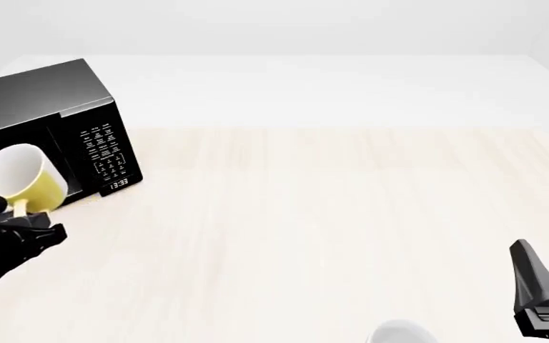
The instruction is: Put the yellow and white mug in the microwave and close it.
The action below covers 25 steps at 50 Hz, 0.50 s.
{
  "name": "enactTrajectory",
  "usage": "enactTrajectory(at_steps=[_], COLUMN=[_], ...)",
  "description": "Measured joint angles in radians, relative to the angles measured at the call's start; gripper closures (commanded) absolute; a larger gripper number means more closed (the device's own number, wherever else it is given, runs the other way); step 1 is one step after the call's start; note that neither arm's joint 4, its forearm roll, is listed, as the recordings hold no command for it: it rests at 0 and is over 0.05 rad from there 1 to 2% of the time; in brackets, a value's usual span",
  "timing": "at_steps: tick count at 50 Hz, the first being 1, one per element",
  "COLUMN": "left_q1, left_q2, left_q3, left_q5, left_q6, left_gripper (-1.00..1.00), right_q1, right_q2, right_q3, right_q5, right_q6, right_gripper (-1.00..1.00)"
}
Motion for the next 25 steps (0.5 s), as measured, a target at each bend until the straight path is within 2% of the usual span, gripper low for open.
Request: enactTrajectory(at_steps=[25], left_q1=[0.164], left_q2=[0.147], left_q3=[-0.005], left_q5=[-0.100], left_q6=[0.005], left_gripper=[1.00], right_q1=[0.000], right_q2=[0.000], right_q3=[0.000], right_q5=[0.000], right_q6=[0.000], right_gripper=[-1.00])
